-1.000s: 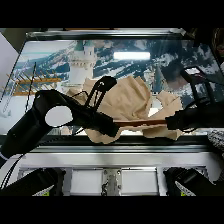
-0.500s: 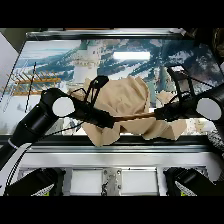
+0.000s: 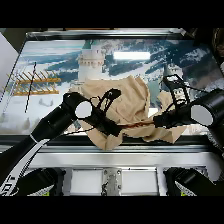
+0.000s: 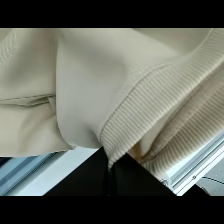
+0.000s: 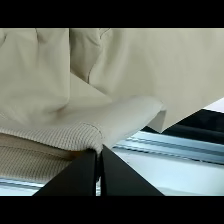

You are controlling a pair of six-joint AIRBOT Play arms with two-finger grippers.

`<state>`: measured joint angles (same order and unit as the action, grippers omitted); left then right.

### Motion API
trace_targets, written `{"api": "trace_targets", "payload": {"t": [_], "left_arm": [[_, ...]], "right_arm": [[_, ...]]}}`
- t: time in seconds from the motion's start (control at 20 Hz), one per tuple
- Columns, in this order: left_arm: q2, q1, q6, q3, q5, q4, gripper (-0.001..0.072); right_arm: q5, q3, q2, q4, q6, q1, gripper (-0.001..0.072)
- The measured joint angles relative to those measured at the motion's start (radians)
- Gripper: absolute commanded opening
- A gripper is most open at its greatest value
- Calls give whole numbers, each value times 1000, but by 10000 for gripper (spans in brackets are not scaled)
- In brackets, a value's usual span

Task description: Fold the clothes and pants, and hang the long-sleeved shirts on hangers.

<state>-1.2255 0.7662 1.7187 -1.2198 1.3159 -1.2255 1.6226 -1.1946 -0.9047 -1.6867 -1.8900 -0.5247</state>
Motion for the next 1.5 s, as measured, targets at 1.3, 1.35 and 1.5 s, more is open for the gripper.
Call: {"api": "trace_targets", "payload": {"t": [1.3,1.35,1.5], "left_arm": [[-5,-294,-61,-280,74,31,664],[-5,-350,-63,-283,80,13,664],[-6,-498,-64,-286,84,-139,664]], "right_arm": [[-21,5,3,-3,-3,-1,20],[-22,5,3,-3,-3,-1,20],[-21,5,3,-3,-3,-1,21]]}}
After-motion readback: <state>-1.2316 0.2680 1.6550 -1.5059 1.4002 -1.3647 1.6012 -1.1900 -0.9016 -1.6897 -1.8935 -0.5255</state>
